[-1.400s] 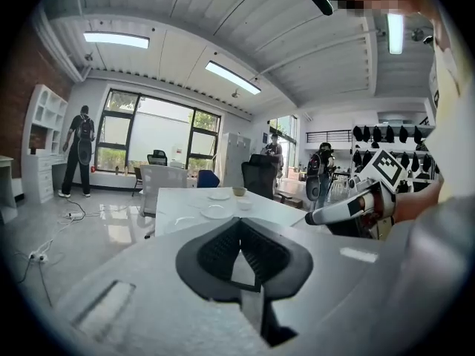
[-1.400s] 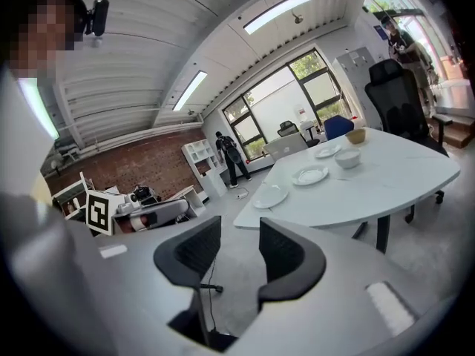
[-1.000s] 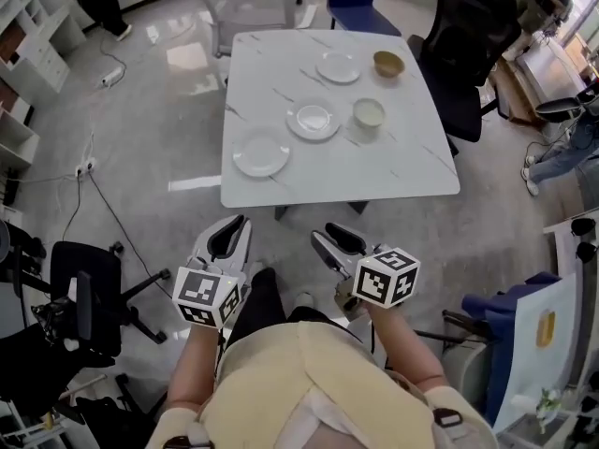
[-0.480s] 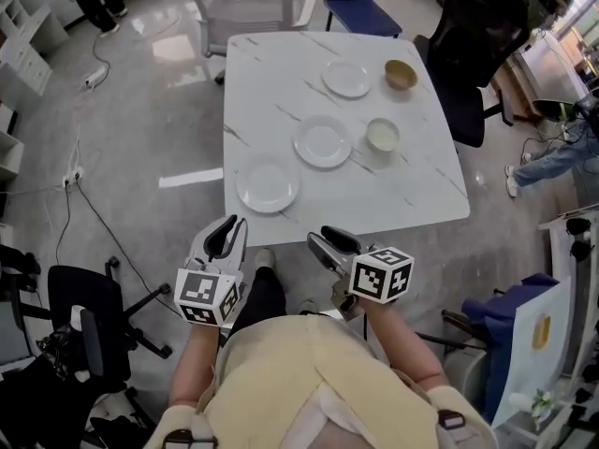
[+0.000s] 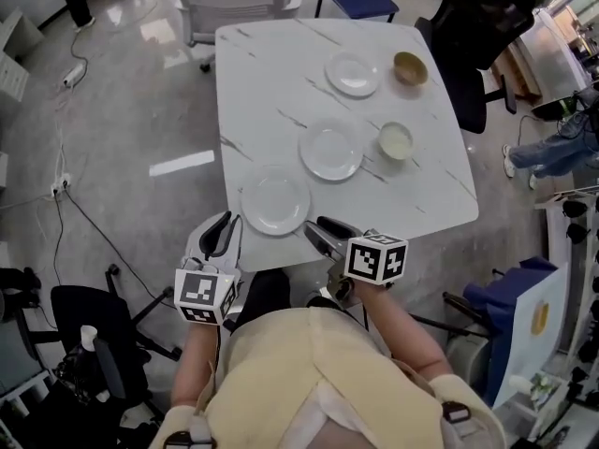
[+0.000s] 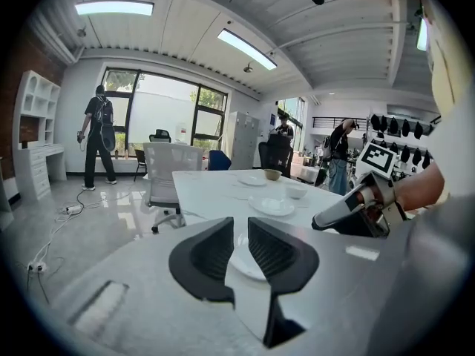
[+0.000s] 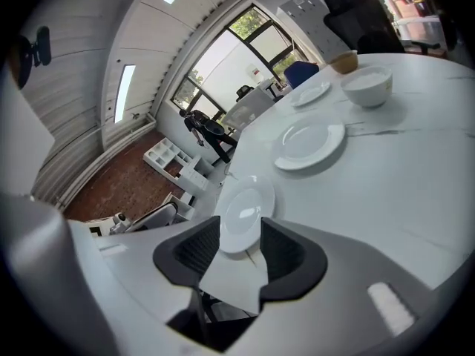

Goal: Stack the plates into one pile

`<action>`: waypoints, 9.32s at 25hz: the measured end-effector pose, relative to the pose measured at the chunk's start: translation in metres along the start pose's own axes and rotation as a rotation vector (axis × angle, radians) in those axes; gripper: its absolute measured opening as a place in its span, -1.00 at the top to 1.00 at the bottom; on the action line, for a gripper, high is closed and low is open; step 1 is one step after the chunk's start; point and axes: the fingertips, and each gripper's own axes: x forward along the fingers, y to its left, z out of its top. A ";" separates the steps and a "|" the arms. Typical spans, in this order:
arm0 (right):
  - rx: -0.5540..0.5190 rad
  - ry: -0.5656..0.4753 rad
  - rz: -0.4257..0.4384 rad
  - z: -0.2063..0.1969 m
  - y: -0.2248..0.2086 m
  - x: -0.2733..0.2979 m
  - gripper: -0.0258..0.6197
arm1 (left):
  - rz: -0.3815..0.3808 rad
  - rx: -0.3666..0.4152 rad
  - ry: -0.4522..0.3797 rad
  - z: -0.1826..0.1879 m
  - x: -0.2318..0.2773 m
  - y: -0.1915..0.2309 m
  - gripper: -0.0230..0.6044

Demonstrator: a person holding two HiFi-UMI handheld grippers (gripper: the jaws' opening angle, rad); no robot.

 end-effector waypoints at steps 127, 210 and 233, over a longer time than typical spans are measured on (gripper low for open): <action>-0.019 -0.378 0.127 0.123 -0.027 -0.057 0.87 | -0.352 -0.108 0.065 0.038 0.129 -0.052 0.59; -0.380 -0.198 -0.472 0.207 -0.076 -0.038 0.46 | -0.341 0.121 0.139 0.090 0.221 -0.018 0.84; -0.493 0.017 -0.183 0.345 -0.169 -0.025 0.46 | -0.095 0.112 0.083 0.137 0.291 -0.026 0.84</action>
